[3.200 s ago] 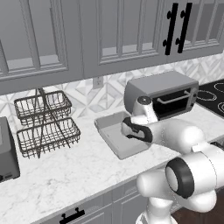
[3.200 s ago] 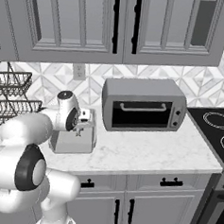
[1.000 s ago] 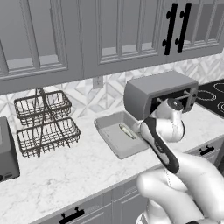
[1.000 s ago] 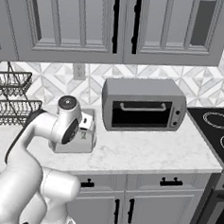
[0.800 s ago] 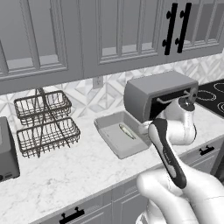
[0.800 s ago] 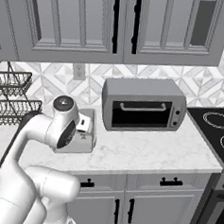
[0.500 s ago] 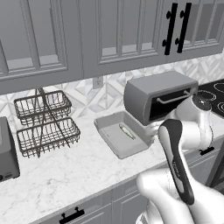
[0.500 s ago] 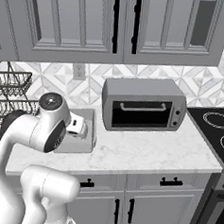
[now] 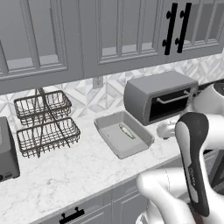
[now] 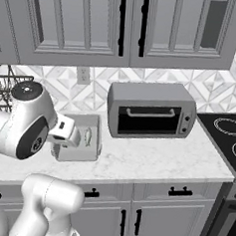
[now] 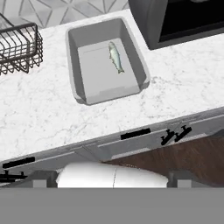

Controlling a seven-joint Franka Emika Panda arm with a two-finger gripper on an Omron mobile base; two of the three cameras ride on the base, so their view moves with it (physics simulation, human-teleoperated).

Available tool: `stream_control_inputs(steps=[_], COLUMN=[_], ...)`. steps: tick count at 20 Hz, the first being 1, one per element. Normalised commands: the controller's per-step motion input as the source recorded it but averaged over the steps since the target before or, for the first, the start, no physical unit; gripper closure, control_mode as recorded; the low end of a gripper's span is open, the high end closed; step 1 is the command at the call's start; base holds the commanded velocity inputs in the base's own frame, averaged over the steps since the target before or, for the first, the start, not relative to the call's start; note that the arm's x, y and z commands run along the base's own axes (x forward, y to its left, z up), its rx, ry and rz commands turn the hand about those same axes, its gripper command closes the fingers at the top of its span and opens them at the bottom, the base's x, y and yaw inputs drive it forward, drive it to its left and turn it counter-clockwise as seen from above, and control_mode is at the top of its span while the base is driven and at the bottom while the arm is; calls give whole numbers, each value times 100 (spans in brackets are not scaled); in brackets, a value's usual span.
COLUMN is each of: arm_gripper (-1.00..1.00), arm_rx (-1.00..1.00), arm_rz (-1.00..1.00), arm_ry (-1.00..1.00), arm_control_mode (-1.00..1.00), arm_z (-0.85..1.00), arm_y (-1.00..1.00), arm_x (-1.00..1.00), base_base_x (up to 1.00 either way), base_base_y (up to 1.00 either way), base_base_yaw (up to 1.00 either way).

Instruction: Place one lemon and one fish in each tupperware on the nearby counter, to pack two identical lunches.

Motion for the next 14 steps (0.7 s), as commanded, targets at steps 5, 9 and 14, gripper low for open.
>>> stream_control_inputs(steps=[5, 9, 14], arm_gripper=[-100, -100, -100], arm_rx=[-1, 0, 0], arm_rz=[-2, 0, 0], arm_ry=[3, 0, 0], arm_control_mode=[100, 100, 100], arm_z=[0, 0, 0], arm_y=[0, 0, 0], arm_x=[-19, 0, 0], base_base_x=[-80, -100, -98], base_base_y=[0, 0, 0], base_base_yaw=[-2, 7, 47])
